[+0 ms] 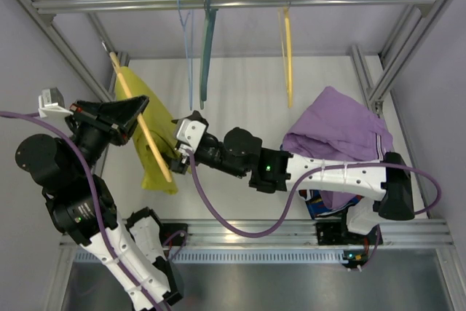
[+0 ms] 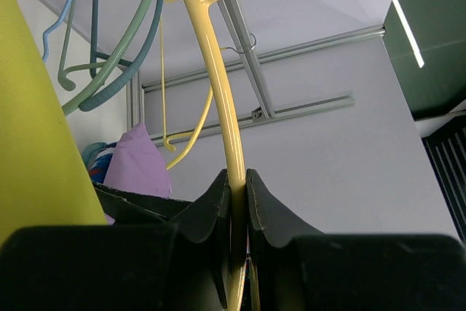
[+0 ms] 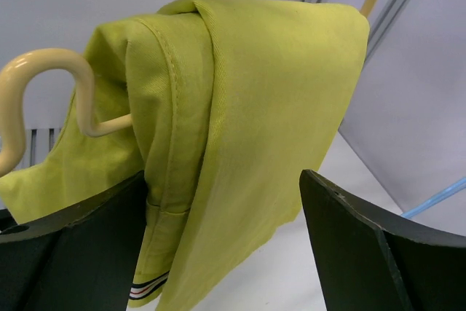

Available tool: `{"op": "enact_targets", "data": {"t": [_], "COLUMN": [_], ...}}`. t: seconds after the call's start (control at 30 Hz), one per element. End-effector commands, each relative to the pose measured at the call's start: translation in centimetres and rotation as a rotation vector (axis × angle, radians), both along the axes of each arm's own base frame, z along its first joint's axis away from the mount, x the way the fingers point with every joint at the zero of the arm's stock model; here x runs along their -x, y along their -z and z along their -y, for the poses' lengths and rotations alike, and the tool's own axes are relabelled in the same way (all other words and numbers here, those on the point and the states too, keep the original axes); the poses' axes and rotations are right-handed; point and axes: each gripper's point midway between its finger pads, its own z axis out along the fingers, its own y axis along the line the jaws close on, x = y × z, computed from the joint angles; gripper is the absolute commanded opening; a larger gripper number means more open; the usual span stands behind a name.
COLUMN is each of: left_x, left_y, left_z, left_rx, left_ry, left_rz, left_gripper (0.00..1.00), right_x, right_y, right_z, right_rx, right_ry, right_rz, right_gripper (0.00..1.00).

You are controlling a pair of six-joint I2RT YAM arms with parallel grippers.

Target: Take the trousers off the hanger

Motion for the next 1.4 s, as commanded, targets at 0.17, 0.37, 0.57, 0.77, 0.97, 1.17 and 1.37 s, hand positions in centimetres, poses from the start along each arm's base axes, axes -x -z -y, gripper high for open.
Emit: {"op": "enact_targets", "data": {"t": [0.17,0.37,0.57,0.77,0.97,1.17,1.37], "left_x": [2.2,2.1,1.7,0.2,-0.6,-0.6,-1.6], "left_y": [-3.8,-3.5,-1.9,1.6,4.9,7.9,12.9], "left_z": [1.6,1.7,1.4,0.4,-0.1,-0.1,-1.2], "left_rx": [-0.097,-0.098,-0.115,-0.105,-0.111,-0.143,-0.133], "left_ry": [0.028,0.037,0.035,0.026,0.025,0.037,-0.004], "left_rz": [0.173,0.169,0.154,0.094,0.055,0.041,-0.091], "left_gripper": [0.00,0.00,0.00,0.00,0.00,0.00,0.00], "right_x": [-3.3,-4.4,-3.3,-2.1,-2.2,-3.5,-2.7], "right_y": [-5.7,-7.6,-13.6,-19.5,-23.7,-28.0,-32.9], "right_z": [1.0,2.5,5.4,9.0,11.9,15.4,18.6], "right_rx": [-0.180,-0.203,-0.271,-0.378,-0.468,-0.568,-0.679], "right_ry": [0.074,0.092,0.062,0.047,0.081,0.131,0.143], "right_rz": [0.037,0.046,0.021,0.010,0.034,0.064,0.122], "right_gripper": [0.54,0.00,0.00,0.00,0.00,0.00,0.00]}}
